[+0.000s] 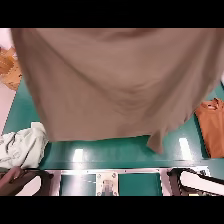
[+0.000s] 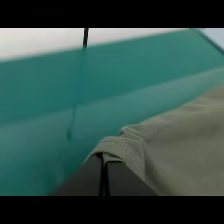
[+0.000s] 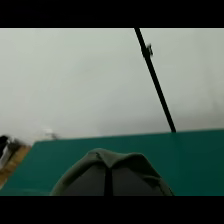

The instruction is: Fold the shirts.

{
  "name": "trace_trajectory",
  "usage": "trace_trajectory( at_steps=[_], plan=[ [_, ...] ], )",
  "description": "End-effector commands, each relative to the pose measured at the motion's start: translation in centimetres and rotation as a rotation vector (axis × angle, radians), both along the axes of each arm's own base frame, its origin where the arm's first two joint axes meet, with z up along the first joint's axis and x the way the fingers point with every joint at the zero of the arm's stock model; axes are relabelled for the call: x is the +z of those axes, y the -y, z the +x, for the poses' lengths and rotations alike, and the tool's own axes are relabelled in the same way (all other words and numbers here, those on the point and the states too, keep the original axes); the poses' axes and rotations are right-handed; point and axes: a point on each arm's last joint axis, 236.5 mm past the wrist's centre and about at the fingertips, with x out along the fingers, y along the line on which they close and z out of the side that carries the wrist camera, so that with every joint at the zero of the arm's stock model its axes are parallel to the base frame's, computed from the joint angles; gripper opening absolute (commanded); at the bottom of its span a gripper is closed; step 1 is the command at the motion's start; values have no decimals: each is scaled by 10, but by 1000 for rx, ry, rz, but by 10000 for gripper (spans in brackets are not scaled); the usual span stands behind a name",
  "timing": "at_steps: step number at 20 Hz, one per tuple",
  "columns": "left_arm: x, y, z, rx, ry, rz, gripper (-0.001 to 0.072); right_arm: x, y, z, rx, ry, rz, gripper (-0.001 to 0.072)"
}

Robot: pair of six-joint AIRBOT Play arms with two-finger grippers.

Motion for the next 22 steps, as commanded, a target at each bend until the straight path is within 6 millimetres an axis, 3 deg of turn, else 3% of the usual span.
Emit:
trace_trajectory(
  at_steps=[1, 3, 5, 7, 8, 9, 10, 11, 13, 15, 17, 19, 22],
  plan=[
    [-130, -17, 66, 47, -256, -64, 23, -145, -20, 75, 53, -277, -8, 17],
    [-204, -23, 98, 70, -367, -105, 23, -222, -27, 109, 65, -397, 21, 17],
    [-265, -15, 118, 42, -461, -167, 24, -290, -32, 130, 72, -499, 54, 17],
    [-314, -3, 134, 40, -519, -206, 25, -343, -35, 138, 77, -582, 74, 18],
    [-335, -2, 142, 67, -533, -206, 26, -362, -35, 139, 78, -612, 78, 19],
    [-346, -3, 148, 88, -534, -203, 70, -372, -33, 139, 76, -629, 81, 78],
    [-348, -6, 153, 108, -522, -201, 426, -374, -24, 139, 66, -636, 87, 304],
    [-343, -12, 157, 119, -511, -206, 619, -370, -11, 135, 63, -642, 91, 372],
    [-321, -23, 148, 59, -534, -209, 605, -354, 23, 116, 68, -680, 105, 372],
    [-304, -45, 128, 34, -626, -203, 569, -342, 58, 84, 81, -742, 123, 362],
    [-295, -63, 106, 2, -706, -177, 30, -343, 78, 47, 111, -839, 159, 353],
    [-294, -66, 89, -5, -786, -213, 23, -354, 85, 8, 127, -940, 210, 353],
    [-300, -61, 60, -4, -881, -220, 21, -391, 103, -55, 45, -1094, 201, 354]
  ],
)
